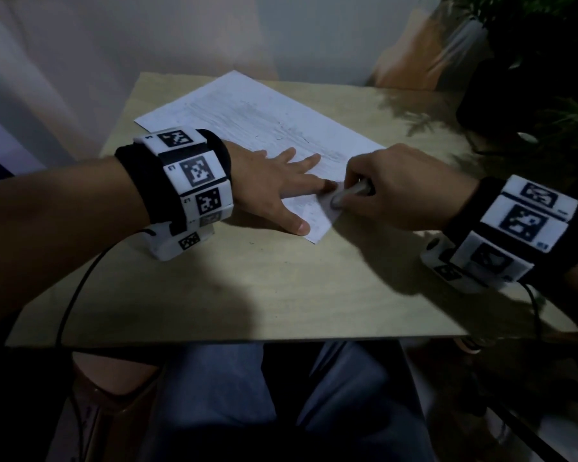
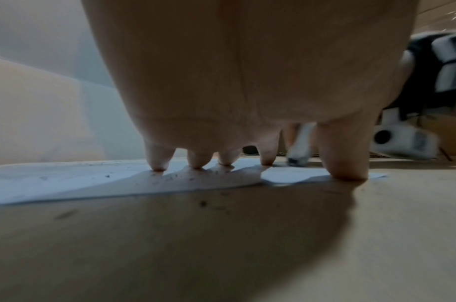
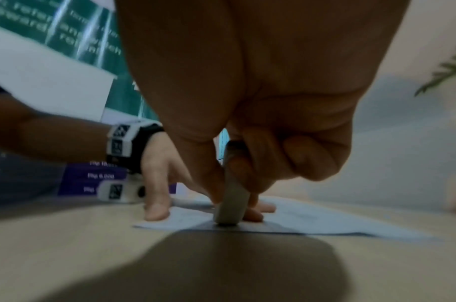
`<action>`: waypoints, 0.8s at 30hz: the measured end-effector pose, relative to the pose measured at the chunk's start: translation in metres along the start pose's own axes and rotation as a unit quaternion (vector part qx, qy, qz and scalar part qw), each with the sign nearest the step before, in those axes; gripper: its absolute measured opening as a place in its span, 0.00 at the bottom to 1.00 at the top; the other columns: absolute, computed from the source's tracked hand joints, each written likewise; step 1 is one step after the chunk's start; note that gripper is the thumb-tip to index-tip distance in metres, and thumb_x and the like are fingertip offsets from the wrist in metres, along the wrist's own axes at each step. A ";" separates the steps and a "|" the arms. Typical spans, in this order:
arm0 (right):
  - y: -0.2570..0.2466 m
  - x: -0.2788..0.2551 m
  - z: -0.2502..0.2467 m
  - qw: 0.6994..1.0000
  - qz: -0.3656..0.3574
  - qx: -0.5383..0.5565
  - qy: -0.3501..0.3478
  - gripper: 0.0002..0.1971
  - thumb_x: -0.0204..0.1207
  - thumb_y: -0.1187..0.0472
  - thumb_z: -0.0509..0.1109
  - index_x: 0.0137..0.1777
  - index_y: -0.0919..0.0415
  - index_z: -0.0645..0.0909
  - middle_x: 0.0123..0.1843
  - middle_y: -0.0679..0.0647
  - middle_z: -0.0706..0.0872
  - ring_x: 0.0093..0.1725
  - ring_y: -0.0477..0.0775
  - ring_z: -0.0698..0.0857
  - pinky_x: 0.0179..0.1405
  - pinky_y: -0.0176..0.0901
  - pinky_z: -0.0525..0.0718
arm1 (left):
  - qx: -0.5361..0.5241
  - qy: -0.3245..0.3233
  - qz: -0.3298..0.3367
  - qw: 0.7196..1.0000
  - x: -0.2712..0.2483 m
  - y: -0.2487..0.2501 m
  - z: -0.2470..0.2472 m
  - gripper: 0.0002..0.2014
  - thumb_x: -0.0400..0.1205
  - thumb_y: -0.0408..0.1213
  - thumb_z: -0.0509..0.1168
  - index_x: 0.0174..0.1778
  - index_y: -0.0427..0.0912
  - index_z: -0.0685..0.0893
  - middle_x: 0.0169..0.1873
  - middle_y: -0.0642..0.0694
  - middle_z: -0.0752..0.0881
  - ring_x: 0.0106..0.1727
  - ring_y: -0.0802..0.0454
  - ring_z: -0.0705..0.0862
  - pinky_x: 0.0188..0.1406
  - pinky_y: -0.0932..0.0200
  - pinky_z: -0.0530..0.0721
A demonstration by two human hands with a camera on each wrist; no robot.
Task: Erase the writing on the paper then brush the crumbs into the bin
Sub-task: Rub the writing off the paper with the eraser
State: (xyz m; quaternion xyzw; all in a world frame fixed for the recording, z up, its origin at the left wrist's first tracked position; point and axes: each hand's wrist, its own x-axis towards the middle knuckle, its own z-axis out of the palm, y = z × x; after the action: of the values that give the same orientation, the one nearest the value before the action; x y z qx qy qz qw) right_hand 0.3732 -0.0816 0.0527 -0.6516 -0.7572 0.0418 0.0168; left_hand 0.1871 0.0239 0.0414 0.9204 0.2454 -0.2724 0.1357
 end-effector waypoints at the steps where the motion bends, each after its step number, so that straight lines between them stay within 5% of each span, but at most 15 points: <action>1: -0.003 -0.003 0.002 1.000 -0.004 -0.002 0.011 0.11 0.79 0.45 0.69 0.47 0.52 0.81 0.38 0.49 0.80 0.44 0.59 0.82 0.38 0.47 0.71 | -0.002 0.000 0.001 1.000 0.000 0.000 0.000 0.44 0.82 0.69 0.57 0.88 0.70 0.38 0.88 0.53 0.30 0.89 0.43 0.31 0.87 0.33 0.39; 5: -0.024 -0.019 -0.002 0.986 -0.099 0.120 -0.067 0.07 0.77 0.44 0.70 0.43 0.45 0.80 0.35 0.44 0.84 0.36 0.45 0.81 0.37 0.42 0.76 | -0.018 0.000 0.011 1.000 -0.002 0.000 -0.001 0.44 0.80 0.70 0.59 0.86 0.75 0.38 0.88 0.53 0.30 0.89 0.44 0.31 0.87 0.31 0.39; 11: 0.002 -0.006 0.004 1.000 -0.017 0.010 0.004 0.12 0.78 0.44 0.71 0.47 0.52 0.81 0.34 0.46 0.78 0.40 0.56 0.79 0.38 0.47 0.72 | 0.000 -0.006 -0.006 1.000 -0.003 0.001 -0.001 0.43 0.83 0.68 0.57 0.87 0.69 0.37 0.88 0.54 0.29 0.89 0.45 0.30 0.87 0.34 0.38; 16: -0.015 -0.016 -0.002 0.988 -0.073 0.117 -0.071 0.11 0.76 0.42 0.72 0.44 0.47 0.80 0.34 0.41 0.83 0.36 0.44 0.81 0.36 0.36 0.75 | -0.012 -0.007 0.004 1.000 -0.004 0.002 -0.003 0.44 0.82 0.68 0.59 0.87 0.72 0.38 0.88 0.53 0.30 0.88 0.44 0.30 0.87 0.31 0.38; 20: 0.001 -0.002 0.004 1.000 0.004 0.014 0.001 0.11 0.79 0.44 0.70 0.45 0.51 0.80 0.36 0.47 0.78 0.41 0.56 0.79 0.39 0.46 0.71 | -0.003 -0.007 -0.004 1.000 -0.004 0.002 -0.003 0.44 0.83 0.68 0.58 0.87 0.69 0.37 0.88 0.53 0.29 0.89 0.44 0.30 0.87 0.33 0.39; 22: -0.011 -0.007 0.010 1.000 -0.020 0.012 0.010 0.08 0.80 0.48 0.67 0.43 0.48 0.75 0.36 0.48 0.77 0.40 0.59 0.80 0.37 0.49 0.75 | -0.007 -0.002 0.001 1.000 -0.004 0.002 -0.003 0.43 0.83 0.67 0.59 0.87 0.71 0.38 0.88 0.53 0.30 0.89 0.44 0.31 0.87 0.32 0.39; 24: -0.025 -0.015 0.006 0.994 -0.072 0.080 -0.034 0.09 0.80 0.46 0.66 0.40 0.43 0.72 0.34 0.45 0.80 0.35 0.51 0.82 0.35 0.44 0.77 | -0.018 -0.001 0.008 1.000 -0.004 0.002 -0.002 0.44 0.82 0.67 0.61 0.86 0.74 0.39 0.88 0.53 0.31 0.89 0.44 0.31 0.87 0.31 0.39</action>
State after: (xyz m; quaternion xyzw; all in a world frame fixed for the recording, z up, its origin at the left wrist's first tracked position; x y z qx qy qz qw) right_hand 0.3503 -0.1008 0.0495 -0.5903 -0.7964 0.1233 0.0459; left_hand 0.1864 0.0220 0.0456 0.9195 0.2430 -0.2677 0.1541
